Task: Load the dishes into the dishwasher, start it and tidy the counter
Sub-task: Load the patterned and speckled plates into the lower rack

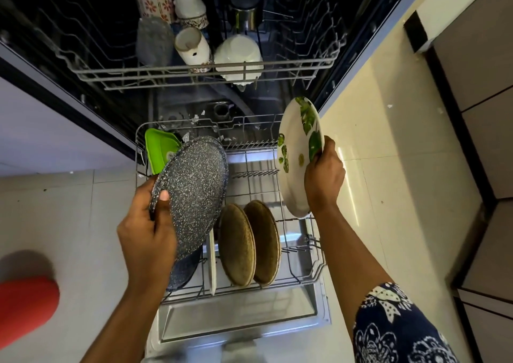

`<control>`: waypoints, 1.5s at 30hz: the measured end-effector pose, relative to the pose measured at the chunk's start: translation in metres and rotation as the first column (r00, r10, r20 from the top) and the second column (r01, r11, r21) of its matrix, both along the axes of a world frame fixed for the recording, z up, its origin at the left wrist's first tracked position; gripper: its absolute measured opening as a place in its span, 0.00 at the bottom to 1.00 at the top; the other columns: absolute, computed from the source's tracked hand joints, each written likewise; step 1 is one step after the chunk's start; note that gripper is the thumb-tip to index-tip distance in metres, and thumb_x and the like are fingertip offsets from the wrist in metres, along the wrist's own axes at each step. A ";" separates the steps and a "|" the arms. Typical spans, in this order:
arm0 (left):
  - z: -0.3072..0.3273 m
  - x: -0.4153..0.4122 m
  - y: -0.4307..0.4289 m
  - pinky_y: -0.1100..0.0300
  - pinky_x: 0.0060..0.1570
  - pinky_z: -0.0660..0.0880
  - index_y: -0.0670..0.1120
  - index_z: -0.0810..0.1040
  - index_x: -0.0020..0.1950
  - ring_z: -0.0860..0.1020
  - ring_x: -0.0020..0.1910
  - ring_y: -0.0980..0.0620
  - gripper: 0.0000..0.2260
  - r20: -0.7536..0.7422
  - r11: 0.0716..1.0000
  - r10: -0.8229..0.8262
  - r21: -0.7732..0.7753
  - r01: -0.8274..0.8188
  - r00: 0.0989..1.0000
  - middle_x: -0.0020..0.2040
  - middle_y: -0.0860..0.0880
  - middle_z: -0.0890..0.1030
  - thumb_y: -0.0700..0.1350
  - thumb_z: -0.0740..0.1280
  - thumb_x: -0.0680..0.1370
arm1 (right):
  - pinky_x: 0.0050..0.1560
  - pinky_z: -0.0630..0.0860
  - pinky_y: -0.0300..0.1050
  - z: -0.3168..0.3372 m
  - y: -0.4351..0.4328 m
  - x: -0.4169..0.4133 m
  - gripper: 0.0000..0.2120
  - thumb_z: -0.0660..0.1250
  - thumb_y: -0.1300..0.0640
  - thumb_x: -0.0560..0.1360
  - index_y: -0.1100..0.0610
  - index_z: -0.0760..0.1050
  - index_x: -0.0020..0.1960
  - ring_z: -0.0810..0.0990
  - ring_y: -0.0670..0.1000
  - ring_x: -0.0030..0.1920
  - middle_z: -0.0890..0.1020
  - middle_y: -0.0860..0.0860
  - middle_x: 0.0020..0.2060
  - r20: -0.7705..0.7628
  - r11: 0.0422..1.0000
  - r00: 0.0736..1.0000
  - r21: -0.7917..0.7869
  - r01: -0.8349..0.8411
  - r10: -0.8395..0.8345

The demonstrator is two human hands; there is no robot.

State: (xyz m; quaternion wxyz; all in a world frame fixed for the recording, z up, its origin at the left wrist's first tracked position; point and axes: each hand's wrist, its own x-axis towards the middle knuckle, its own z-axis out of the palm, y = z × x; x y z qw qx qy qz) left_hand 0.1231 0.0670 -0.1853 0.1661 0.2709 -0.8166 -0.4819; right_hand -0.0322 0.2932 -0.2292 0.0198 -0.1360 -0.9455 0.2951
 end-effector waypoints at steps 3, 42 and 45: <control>-0.003 -0.004 0.000 0.58 0.28 0.67 0.51 0.73 0.65 0.68 0.26 0.51 0.15 -0.006 1.000 0.020 0.022 -0.020 1.000 0.34 0.49 0.75 0.52 0.59 0.80 | 0.44 0.78 0.50 -0.005 -0.002 -0.009 0.14 0.54 0.61 0.79 0.57 0.68 0.64 0.80 0.58 0.46 0.81 0.55 0.52 -0.003 1.000 1.000 0.030 -0.008 0.008; -0.009 -0.009 -0.016 0.68 0.27 0.64 0.45 0.74 0.65 0.67 0.27 0.60 0.13 0.023 0.997 0.077 0.024 -0.077 0.997 0.35 0.53 0.74 0.45 0.60 0.81 | 0.38 0.65 0.46 0.018 -0.008 -0.058 0.13 0.54 0.63 0.78 0.63 0.71 0.59 0.78 0.65 0.48 0.80 0.62 0.51 0.123 0.930 0.979 0.312 -0.194 0.163; -0.007 -0.010 -0.016 0.72 0.28 0.65 0.45 0.74 0.65 0.70 0.28 0.63 0.14 0.019 0.996 0.074 0.040 -0.075 0.997 0.36 0.55 0.75 0.46 0.61 0.81 | 0.41 0.65 0.45 0.017 -0.006 -0.061 0.14 0.55 0.63 0.77 0.63 0.69 0.61 0.78 0.65 0.51 0.79 0.63 0.53 0.171 0.948 0.979 0.278 -0.157 0.112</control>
